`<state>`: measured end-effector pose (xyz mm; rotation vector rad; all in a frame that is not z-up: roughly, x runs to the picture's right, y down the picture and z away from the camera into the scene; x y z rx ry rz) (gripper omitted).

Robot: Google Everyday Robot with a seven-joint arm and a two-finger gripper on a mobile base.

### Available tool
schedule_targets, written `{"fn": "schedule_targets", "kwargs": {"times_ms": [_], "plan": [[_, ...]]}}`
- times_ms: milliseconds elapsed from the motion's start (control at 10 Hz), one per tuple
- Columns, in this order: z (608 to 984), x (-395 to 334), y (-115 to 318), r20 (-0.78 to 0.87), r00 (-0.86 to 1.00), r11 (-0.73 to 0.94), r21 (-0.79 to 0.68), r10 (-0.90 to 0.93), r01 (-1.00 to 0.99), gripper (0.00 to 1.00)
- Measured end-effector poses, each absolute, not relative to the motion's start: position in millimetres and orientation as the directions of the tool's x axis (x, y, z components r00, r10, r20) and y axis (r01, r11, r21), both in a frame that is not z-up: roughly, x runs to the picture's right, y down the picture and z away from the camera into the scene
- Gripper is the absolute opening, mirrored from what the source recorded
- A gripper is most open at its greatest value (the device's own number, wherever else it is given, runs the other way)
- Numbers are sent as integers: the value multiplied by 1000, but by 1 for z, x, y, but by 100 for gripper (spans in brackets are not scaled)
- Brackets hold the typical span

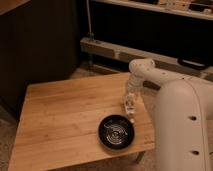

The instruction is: Place the bottle in the ceramic bowl

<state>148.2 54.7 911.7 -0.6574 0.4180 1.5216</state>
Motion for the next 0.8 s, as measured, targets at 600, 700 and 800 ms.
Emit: {"fn": "schedule_targets", "kwargs": {"times_ms": [600,700,800], "plan": [[925,144,74,-669,55,-30,-116,741,-993,36],[925,143,74,-670,59,-25,-116,740,-993,33],[922,141,76,-668,66,-11,-110,741,-994,9]]}}
